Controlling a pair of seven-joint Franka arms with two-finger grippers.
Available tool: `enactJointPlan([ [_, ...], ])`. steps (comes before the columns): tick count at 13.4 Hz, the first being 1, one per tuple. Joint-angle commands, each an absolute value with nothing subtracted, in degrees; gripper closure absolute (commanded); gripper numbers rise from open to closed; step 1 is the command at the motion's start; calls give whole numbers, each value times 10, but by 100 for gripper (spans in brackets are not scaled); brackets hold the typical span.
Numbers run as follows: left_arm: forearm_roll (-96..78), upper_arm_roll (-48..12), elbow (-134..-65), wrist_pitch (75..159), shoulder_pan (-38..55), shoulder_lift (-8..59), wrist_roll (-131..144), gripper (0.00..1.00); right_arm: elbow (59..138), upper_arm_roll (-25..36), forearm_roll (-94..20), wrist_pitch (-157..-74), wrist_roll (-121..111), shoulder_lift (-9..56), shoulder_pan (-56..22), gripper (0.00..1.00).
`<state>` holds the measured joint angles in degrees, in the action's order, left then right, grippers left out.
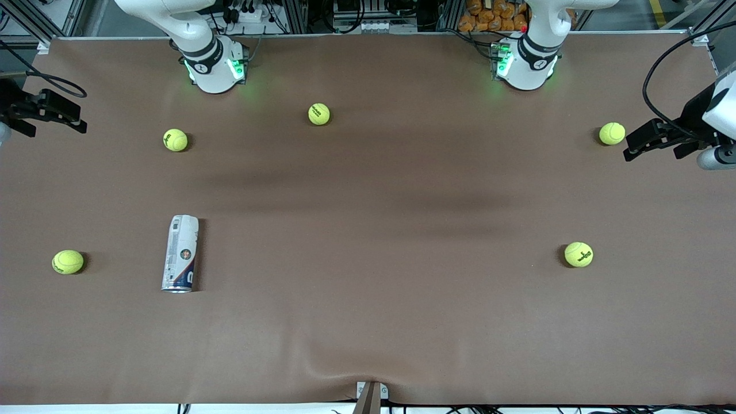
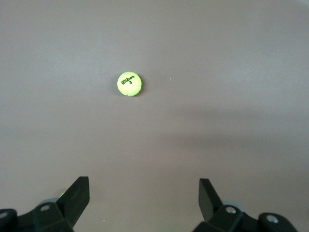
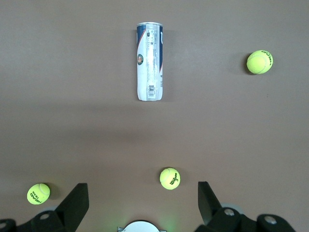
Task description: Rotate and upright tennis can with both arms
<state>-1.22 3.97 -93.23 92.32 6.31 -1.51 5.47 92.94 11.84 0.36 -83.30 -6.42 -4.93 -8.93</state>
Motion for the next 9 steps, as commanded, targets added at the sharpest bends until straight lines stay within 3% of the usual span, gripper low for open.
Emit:
enactJointPlan([
  [1, -14, 37, -922, 914, 59, -11, 46, 0, 931, 117, 4, -829, -56, -51, -88, 0],
  [9, -14, 37, -922, 914, 59, -11, 45, 0, 928, 116, 10, -829, -66, -10, -94, 0],
])
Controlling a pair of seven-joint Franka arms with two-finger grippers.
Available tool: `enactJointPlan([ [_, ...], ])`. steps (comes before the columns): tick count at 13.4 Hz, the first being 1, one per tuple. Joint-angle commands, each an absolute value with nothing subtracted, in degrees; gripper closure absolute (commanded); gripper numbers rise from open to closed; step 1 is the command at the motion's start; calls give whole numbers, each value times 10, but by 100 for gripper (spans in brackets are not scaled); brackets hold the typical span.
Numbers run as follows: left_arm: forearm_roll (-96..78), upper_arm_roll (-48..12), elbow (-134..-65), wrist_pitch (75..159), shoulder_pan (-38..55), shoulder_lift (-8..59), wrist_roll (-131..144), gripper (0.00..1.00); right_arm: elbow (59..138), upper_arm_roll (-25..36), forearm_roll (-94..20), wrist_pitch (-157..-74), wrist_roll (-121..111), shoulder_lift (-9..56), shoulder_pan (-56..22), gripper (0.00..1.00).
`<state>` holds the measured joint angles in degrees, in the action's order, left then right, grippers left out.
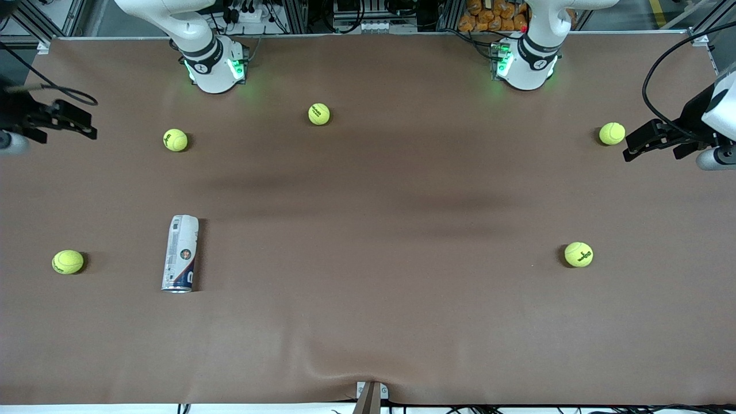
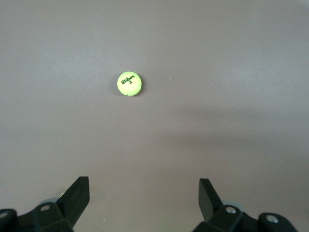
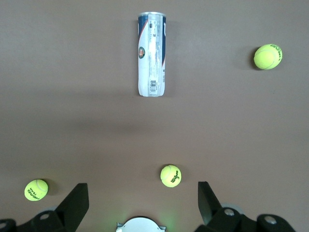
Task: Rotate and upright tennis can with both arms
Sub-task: 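Reach the right gripper down to the white tennis can lying on its side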
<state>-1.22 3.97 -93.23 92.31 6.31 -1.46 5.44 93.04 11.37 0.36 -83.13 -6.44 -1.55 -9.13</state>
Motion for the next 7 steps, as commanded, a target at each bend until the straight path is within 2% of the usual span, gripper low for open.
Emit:
enactJointPlan([
  [1, -14, 37, -922, 913, 59, -11, 45, 0, 933, 116, 11, -836, -66, -5, -94, 0],
  [5, -14, 37, -922, 913, 58, -12, 45, 0, 962, 116, 11, -921, -63, 60, -96, 0],
  [7, -14, 37, -922, 913, 58, -11, 45, 0, 1006, 116, 11, -982, -60, 75, -98, 0],
])
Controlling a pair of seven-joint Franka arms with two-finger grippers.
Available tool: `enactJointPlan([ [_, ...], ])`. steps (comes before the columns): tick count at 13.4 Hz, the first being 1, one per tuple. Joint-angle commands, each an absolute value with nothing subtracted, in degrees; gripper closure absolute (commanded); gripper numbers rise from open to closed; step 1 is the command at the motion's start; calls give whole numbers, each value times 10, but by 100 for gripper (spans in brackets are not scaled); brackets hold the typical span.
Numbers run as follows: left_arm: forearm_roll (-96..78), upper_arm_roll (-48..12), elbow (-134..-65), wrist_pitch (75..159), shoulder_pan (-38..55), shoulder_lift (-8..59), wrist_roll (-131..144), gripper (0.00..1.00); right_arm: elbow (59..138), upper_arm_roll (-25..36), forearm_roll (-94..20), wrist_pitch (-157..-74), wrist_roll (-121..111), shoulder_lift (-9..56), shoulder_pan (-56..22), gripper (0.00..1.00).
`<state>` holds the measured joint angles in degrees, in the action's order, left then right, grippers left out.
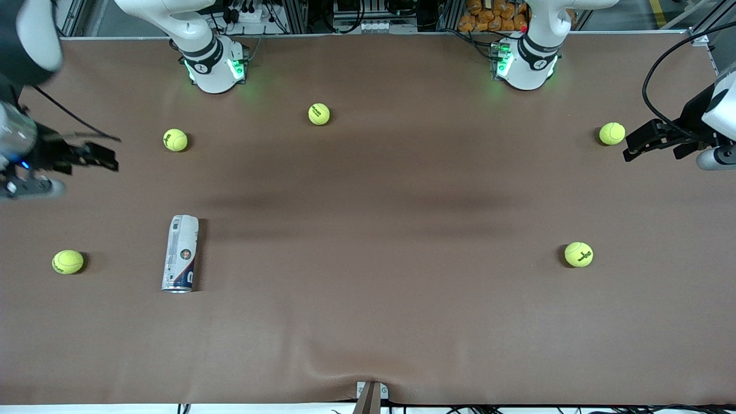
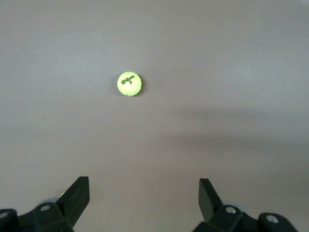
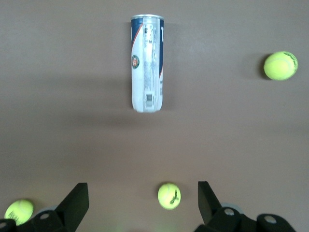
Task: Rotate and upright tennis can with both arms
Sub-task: 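Reach the right gripper down to the white tennis can lying on its side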
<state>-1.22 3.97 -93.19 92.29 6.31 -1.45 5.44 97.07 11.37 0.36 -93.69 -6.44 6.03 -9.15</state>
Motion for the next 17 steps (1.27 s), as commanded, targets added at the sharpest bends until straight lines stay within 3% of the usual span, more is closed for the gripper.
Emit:
enactJointPlan([
  [1, -14, 37, -922, 913, 58, -11, 45, 0, 1033, 116, 11, -1019, -60, 82, -98, 0],
  [11, -14, 37, -922, 913, 59, -12, 45, 0, 1060, 114, 1, -1289, -58, 283, -107, 0],
  [17, -14, 39, -924, 913, 58, -11, 36, 0, 1063, 112, -28, -1299, -63, 314, -108, 0],
])
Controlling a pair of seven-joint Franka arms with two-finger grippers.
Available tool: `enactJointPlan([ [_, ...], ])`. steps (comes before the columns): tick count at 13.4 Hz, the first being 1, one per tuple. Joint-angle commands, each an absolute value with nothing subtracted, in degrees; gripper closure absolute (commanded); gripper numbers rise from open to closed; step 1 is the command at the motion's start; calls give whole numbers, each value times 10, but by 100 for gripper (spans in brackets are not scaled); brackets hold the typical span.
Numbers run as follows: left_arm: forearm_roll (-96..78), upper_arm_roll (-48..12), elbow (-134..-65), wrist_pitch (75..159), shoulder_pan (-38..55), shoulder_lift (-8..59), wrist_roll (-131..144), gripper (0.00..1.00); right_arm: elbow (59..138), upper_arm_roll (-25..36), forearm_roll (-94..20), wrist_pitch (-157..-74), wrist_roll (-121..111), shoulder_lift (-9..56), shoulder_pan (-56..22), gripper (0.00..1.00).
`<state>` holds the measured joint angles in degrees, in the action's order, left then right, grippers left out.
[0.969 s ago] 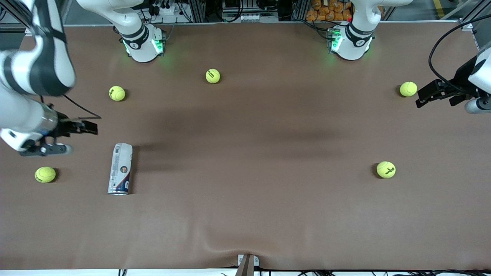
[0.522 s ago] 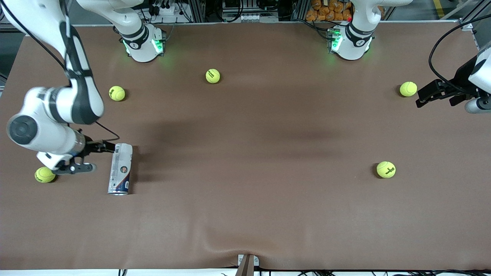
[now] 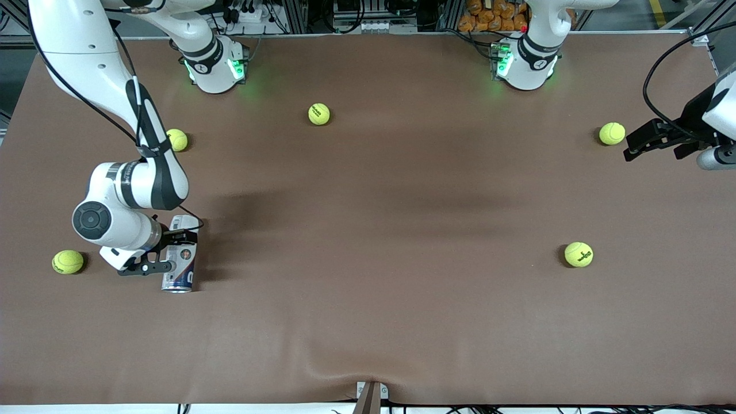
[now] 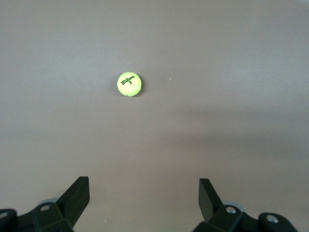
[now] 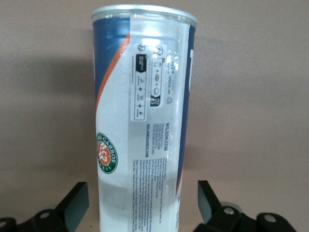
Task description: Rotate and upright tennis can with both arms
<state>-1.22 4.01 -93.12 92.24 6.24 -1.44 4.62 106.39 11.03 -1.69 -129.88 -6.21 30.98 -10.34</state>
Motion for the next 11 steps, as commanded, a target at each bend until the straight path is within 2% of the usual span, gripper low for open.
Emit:
enactJointPlan([
  [1, -14, 39, -923, 913, 58, -11, 37, 0, 1063, 112, -28, -1298, -64, 321, -109, 0],
  [10, -14, 39, -923, 913, 58, -11, 36, 0, 1071, 108, -27, -1314, -66, 344, -106, 0],
  [11, -14, 39, -923, 913, 57, -11, 36, 0, 1071, 108, -27, -1313, -65, 345, -106, 7],
])
